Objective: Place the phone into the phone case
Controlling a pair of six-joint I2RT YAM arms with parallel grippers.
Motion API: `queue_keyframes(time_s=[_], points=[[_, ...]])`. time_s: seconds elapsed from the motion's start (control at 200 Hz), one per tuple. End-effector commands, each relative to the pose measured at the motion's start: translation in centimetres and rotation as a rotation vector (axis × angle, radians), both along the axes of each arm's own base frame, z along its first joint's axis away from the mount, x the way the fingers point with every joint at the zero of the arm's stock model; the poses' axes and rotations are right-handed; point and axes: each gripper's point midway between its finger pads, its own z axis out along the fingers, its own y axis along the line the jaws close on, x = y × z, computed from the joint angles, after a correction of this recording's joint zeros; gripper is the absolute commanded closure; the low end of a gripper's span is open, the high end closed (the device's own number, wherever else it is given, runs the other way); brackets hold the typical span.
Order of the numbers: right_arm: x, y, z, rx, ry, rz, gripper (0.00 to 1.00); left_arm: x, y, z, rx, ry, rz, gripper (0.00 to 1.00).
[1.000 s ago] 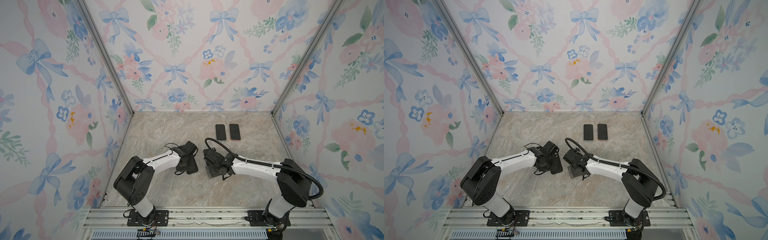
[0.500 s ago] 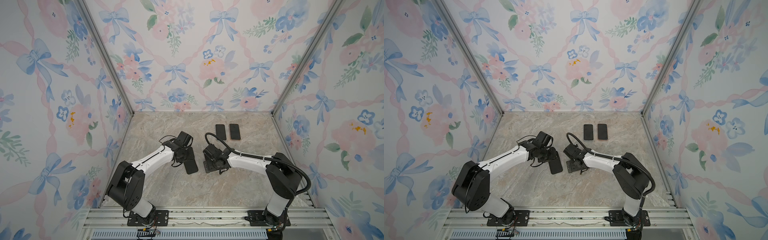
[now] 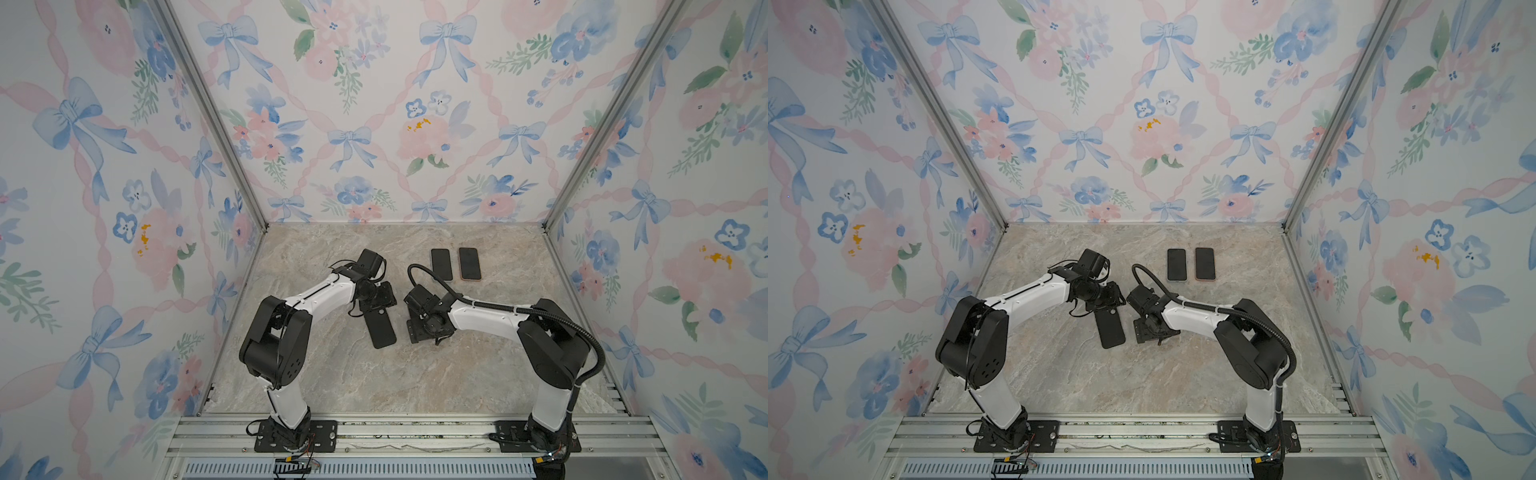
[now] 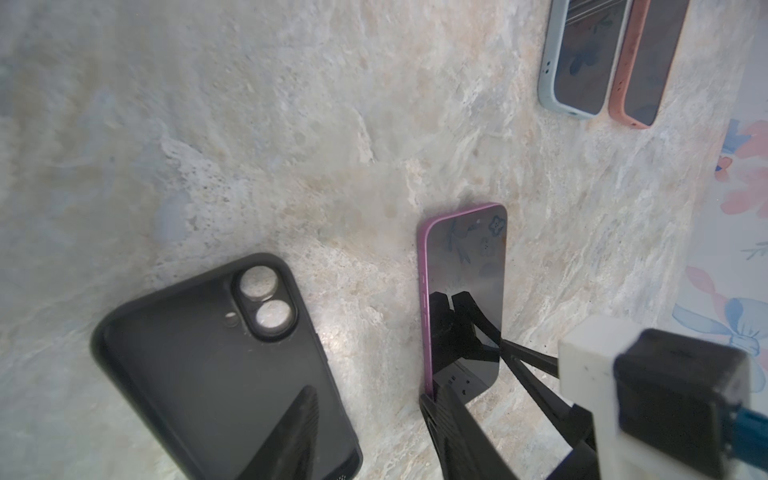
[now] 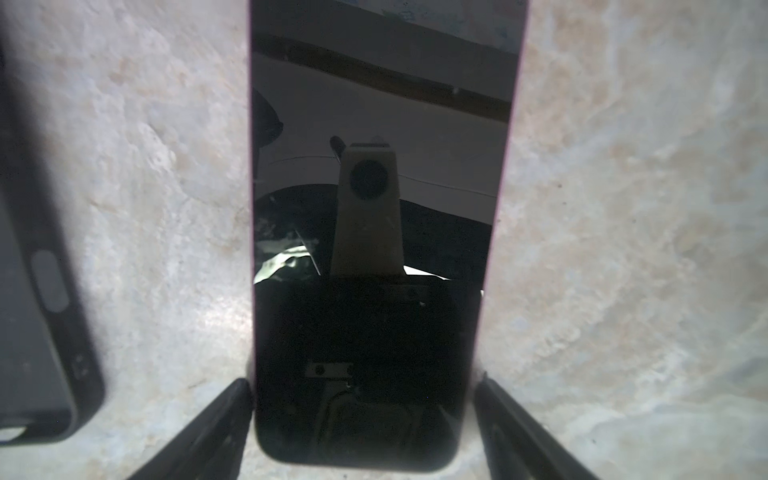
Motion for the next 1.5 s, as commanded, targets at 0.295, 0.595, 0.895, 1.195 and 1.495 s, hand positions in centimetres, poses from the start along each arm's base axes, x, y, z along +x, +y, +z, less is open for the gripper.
queue_keyframes(time_s=[0.295, 0.595, 0.895, 1.195, 1.495], points=[[-0.6, -1.2, -2.0, 0.07, 0.029, -0.012, 0.32, 1.9, -4.0, -0.6, -0.167, 0.044, -0.086, 0.52], [-1.3, -1.9, -2.2, 0.126, 0.028, 0.0, 0.35, 2.9, -5.6, -3.1, -0.292, 0.105, -0.087, 0.54], [-1.7, -2.2, -2.0, 0.196, 0.016, 0.003, 0.36, 3.3, -6.9, -4.8, -0.441, 0.123, -0.102, 0.55], [-1.8, -2.1, -2.4, 0.221, 0.017, 0.01, 0.36, 2.8, -6.8, -5.8, -0.531, 0.118, -0.097, 0.66], [-1.7, -2.3, -2.1, 0.232, 0.01, 0.016, 0.36, 3.1, -6.8, -6.1, -0.547, 0.1, -0.098, 0.77]])
